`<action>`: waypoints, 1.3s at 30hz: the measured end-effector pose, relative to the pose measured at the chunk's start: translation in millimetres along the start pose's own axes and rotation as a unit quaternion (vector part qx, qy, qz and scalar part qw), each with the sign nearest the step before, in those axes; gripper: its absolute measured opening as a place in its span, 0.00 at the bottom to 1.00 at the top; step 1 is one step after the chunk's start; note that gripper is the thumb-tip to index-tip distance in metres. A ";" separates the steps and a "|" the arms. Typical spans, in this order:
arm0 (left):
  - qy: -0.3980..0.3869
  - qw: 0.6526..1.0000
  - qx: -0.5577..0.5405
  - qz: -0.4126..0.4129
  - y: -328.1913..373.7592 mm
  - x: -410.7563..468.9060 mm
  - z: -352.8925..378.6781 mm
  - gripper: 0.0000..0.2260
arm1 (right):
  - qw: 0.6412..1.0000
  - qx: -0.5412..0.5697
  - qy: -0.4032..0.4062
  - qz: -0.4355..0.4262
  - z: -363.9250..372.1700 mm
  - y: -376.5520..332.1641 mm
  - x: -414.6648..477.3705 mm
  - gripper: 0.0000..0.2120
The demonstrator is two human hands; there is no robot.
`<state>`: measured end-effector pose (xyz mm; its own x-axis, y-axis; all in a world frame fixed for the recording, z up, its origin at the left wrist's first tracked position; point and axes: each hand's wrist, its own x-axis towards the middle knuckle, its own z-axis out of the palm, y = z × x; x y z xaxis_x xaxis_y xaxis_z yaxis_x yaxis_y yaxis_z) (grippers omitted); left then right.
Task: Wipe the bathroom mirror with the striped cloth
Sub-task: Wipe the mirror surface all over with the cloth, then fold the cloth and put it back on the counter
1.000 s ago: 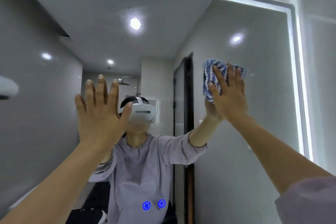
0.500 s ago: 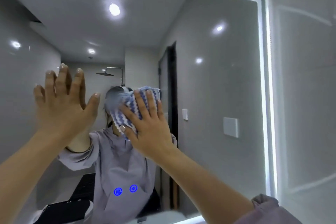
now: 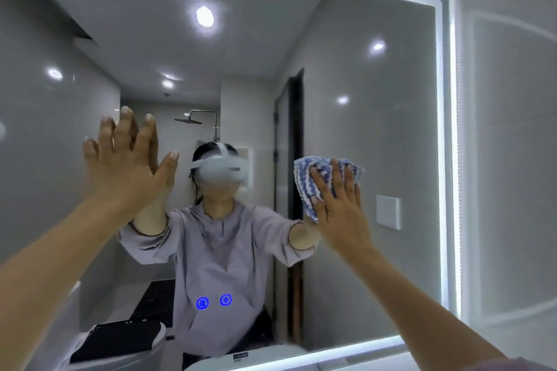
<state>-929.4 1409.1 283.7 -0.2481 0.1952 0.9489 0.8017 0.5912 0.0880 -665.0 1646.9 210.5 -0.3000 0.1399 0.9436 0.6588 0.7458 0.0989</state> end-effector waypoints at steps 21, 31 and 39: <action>-0.429 0.650 -0.535 -0.329 115.4 -192.9 -119.3 0.12 | 0.088 0.889 -0.094 0.440 -169.5 -128.0 -129.2 0.31; -0.324 0.359 -0.708 -0.515 138.5 -330.8 -168.2 0.30 | 0.145 0.839 -0.223 0.474 -212.7 -158.9 -219.1 0.32; -0.241 0.546 -0.642 -0.481 143.2 -361.1 -201.9 0.07 | 0.305 0.771 -0.287 0.479 -220.2 -145.6 -258.9 0.27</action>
<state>-615.3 1265.3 14.9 -0.7564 0.6443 0.1127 -0.1829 -0.3738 0.9093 -531.4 1358.7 21.3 -0.8425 0.5363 0.0509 -0.3422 -0.4599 -0.8194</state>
